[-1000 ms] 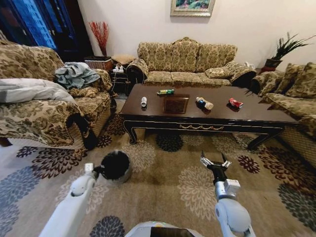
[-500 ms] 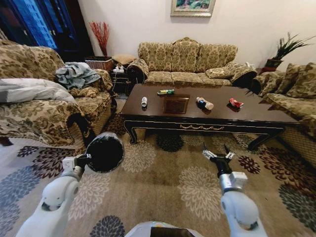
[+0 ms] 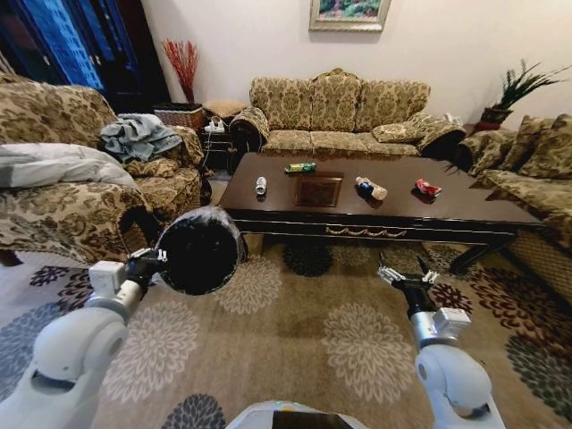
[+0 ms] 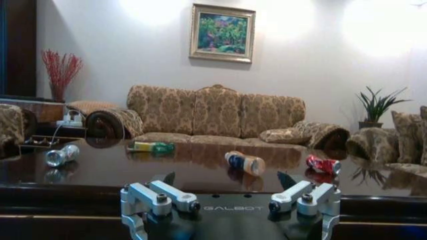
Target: Move to the front of the table and place the trash on the table into the trash bin.
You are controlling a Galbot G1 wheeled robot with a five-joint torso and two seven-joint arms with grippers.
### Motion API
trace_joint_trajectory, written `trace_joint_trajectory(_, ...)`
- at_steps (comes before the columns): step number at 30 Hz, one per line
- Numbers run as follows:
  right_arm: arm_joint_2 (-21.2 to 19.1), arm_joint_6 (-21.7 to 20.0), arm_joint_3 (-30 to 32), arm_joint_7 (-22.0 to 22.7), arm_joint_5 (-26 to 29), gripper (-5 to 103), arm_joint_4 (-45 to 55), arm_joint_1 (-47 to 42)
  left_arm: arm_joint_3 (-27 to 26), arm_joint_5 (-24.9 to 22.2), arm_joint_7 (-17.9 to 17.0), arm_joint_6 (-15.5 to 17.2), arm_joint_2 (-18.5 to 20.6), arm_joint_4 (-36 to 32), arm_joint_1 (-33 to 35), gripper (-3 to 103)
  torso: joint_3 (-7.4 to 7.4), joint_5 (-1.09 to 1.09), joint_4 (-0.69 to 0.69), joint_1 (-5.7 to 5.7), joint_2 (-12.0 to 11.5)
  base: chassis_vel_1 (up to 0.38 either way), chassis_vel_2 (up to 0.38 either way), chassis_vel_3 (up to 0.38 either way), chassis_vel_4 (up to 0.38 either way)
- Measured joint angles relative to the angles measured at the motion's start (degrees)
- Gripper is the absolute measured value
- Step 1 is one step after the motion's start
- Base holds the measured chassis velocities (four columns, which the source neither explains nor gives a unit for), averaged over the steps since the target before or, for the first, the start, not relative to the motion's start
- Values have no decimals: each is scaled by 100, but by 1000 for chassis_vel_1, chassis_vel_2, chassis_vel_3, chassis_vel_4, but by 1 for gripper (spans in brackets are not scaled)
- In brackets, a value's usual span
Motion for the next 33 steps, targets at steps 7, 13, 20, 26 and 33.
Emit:
trace_joint_trajectory(7, 31, -27, -57, 2, -23, 100, 2, 34, -75, -27, 6, 31, -102, -52, 63, 1, 1, -2, 1, 2, -1, -117, 125, 110, -126)
trace_joint_trajectory(13, -38, -59, -32, 0, -43, 100, -46, 3, -277, -130, 572, 182, 13, -186, 193, 1, 1, 0, 0, 2, -1, -60, 67, 72, -67)
trace_joint_trajectory(20, -313, -175, -4, -24, 228, 100, -196, 147, -285, -114, 1108, 188, 352, 41, 455, 1, -1, 0, 2, 0, -1, 0, 0, 0, 0)
trace_joint_trajectory(26, -549, -317, -53, -52, 423, 100, -326, 311, 99, 48, 1730, 188, 588, 604, 526, 1, 0, -2, 0, 1, -1, 0, 0, 0, 0)
trace_joint_trajectory(33, -618, -346, -145, -171, 421, 100, -371, 306, 688, 758, 2409, 187, 668, 1342, 397, 1, 0, -1, 0, 0, -1, 0, 0, 0, 0)
